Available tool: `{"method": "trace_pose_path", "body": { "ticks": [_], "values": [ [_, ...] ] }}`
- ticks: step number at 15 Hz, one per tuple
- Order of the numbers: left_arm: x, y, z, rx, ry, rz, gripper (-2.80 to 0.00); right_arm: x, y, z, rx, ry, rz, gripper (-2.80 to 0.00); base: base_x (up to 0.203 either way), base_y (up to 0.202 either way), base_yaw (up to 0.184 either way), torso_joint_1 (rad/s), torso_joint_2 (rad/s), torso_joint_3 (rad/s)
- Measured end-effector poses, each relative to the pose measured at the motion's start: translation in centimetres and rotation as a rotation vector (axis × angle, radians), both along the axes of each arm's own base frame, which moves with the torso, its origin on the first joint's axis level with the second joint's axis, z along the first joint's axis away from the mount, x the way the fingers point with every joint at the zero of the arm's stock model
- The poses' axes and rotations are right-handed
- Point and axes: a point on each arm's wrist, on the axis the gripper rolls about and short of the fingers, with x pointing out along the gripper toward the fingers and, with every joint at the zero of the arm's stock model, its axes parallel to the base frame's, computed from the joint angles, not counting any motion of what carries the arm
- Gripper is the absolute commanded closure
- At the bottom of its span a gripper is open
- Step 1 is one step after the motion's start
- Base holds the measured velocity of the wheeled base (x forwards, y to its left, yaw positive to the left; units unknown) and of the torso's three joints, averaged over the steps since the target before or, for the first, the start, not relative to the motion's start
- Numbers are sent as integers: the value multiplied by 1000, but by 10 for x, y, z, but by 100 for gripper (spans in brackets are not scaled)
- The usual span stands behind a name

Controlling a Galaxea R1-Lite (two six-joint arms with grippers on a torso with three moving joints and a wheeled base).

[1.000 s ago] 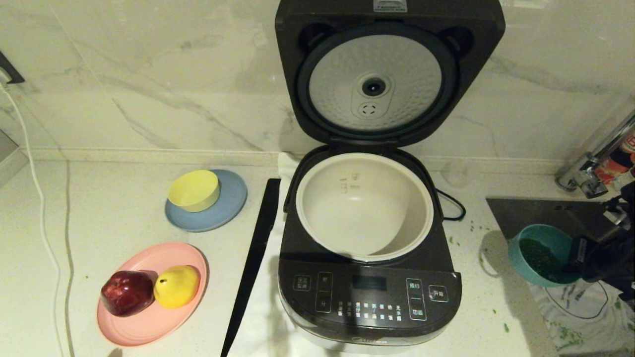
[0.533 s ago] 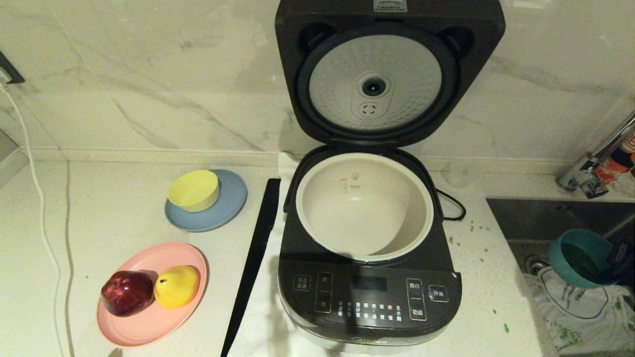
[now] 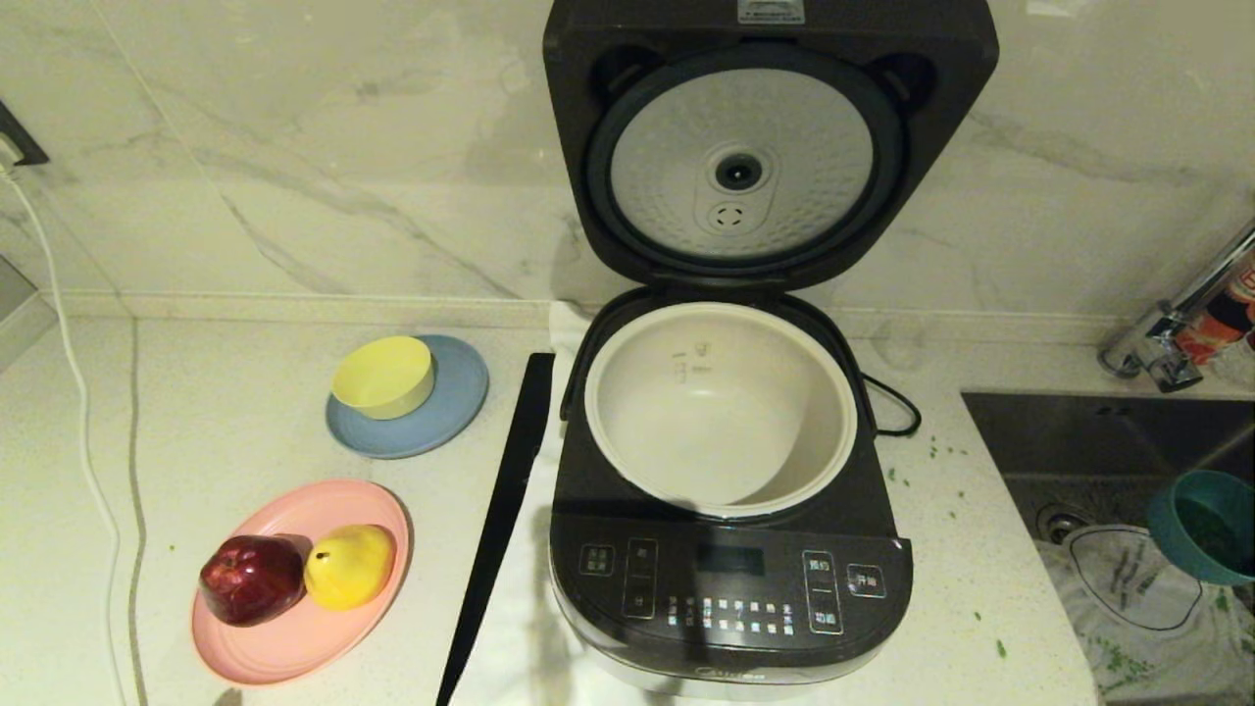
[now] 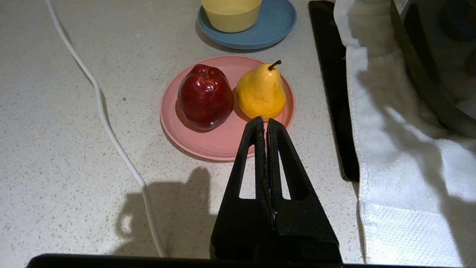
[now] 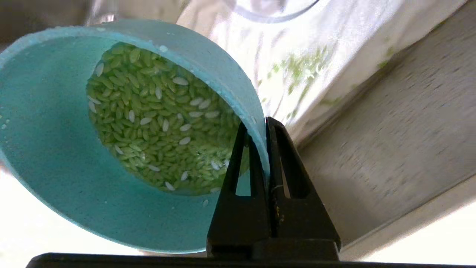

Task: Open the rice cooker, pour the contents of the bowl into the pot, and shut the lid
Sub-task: Fill a bowl with water from the tap

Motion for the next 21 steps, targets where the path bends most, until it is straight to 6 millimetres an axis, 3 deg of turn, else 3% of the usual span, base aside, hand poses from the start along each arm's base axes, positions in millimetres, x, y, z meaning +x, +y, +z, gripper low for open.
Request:
{"method": "trace_pose_path", "body": {
  "ticks": [8, 18, 21],
  "values": [
    [0, 0, 0, 0, 0, 0, 0, 2, -49, -1, -10, -50, -121, 0, 0, 0, 0, 0, 0, 0],
    [0, 0, 0, 0, 0, 0, 0, 13, -71, -11, 17, -68, -186, 0, 0, 0, 0, 0, 0, 0],
    [0, 0, 0, 0, 0, 0, 0, 10, -68, -15, 43, -38, -186, 0, 0, 0, 0, 0, 0, 0]
  ]
}}
